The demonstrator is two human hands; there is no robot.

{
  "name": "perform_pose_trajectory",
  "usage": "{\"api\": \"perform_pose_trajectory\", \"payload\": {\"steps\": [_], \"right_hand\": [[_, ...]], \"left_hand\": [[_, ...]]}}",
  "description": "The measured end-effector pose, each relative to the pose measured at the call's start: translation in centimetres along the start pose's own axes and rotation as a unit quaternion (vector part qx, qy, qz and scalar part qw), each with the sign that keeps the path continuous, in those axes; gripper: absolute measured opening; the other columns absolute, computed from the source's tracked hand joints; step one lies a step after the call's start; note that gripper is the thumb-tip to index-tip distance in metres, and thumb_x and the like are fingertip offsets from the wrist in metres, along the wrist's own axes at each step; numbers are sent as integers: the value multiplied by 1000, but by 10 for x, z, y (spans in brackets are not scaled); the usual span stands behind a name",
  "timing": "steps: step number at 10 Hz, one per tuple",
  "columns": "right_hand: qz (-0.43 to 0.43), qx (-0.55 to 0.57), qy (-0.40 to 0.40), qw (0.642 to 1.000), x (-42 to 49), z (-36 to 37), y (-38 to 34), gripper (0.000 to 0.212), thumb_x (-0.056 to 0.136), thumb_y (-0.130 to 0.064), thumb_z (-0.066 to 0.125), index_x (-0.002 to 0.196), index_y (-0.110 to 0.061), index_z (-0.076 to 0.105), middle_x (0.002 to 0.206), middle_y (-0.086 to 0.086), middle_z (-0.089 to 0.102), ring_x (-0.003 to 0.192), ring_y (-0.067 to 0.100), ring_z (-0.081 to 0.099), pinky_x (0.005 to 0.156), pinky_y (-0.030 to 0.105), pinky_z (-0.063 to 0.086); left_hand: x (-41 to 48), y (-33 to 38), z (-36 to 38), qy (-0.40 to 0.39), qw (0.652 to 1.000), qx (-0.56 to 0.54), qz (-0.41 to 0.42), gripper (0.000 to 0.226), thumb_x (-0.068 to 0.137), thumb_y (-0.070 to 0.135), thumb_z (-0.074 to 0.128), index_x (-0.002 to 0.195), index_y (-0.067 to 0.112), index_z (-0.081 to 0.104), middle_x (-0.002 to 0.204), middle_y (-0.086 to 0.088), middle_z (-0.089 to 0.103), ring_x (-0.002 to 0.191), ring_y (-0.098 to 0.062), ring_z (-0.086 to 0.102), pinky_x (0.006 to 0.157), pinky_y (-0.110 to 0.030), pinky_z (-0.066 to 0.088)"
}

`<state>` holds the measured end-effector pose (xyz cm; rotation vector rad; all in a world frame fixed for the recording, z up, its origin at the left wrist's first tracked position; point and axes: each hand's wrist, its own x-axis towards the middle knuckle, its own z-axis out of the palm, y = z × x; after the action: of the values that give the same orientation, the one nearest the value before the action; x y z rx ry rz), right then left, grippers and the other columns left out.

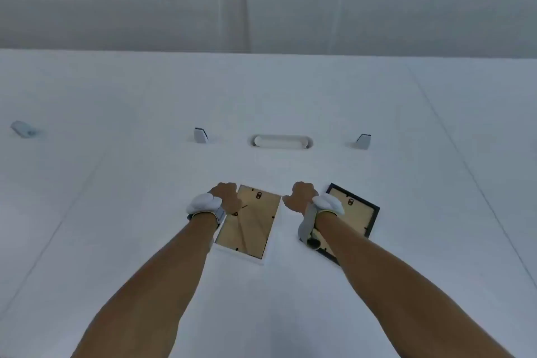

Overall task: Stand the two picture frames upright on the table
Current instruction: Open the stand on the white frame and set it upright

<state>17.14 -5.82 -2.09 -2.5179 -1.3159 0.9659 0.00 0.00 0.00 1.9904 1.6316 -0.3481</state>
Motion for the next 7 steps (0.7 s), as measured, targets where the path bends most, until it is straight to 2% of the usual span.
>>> {"api": "perform_pose_trajectory", "payload": {"steps": [1, 2, 3, 4, 5, 6, 7], "right_hand": [[30, 26, -43, 998, 2, 35, 14, 37, 89, -19, 51, 58, -13, 33, 62, 4, 37, 51, 16, 32, 70, 33, 41], [35, 55, -49, 997, 3, 57, 18, 37, 90, -19, 51, 58, -13, 33, 61, 4, 37, 51, 16, 32, 66, 32, 41], [79, 77, -31, 993, 3, 80, 15, 43, 95, -7, 48, 56, -12, 29, 62, 2, 35, 50, 12, 27, 50, 21, 25], [74, 93, -29, 993, -4, 88, 11, 17, 92, -8, 50, 76, -6, 45, 77, 8, 42, 67, 22, 42, 68, 29, 36], [50, 88, -39, 994, -1, 93, 14, 8, 91, -11, 50, 95, -5, 53, 90, 12, 46, 80, 26, 44, 74, 30, 36], [61, 98, -12, 993, 8, 98, 13, 35, 93, -11, 47, 62, -13, 31, 93, 11, 46, 77, 21, 47, 63, 25, 35], [43, 160, -10, 986, 8, 94, 20, 15, 94, -16, 46, 95, -3, 54, 105, 13, 49, 87, 27, 55, 65, 26, 41]], "left_hand": [[3, -12, 28, -9, 999, -5, -33, 15, 99, 10, 47, 87, 6, 55, 93, -12, 57, 117, -31, 60, 73, -26, 39], [1, -11, 46, 3, 998, -10, -68, 35, 102, 11, 43, 133, -4, 50, 140, -22, 49, 133, -35, 51, 99, -32, 42], [1, -18, 61, 16, 996, -28, -89, 39, 100, 16, 44, 134, -5, 47, 142, -22, 43, 130, -38, 50, 107, -43, 42], [3, -25, 69, 26, 994, -56, -93, 36, 96, 15, 47, 125, -4, 54, 135, -24, 50, 121, -40, 54, 96, -44, 46], [6, -31, 73, 17, 993, -88, -83, 33, 93, 11, 49, 121, -6, 55, 131, -26, 53, 116, -43, 57, 91, -44, 47], [11, -38, 74, 13, 987, -131, -86, 34, 92, 11, 52, 116, -12, 59, 123, -30, 61, 113, -44, 60, 87, -43, 49], [16, -39, 76, 6, 981, -178, -72, 32, 95, 17, 53, 108, -12, 59, 124, -32, 59, 111, -41, 61, 88, -42, 50]]}}
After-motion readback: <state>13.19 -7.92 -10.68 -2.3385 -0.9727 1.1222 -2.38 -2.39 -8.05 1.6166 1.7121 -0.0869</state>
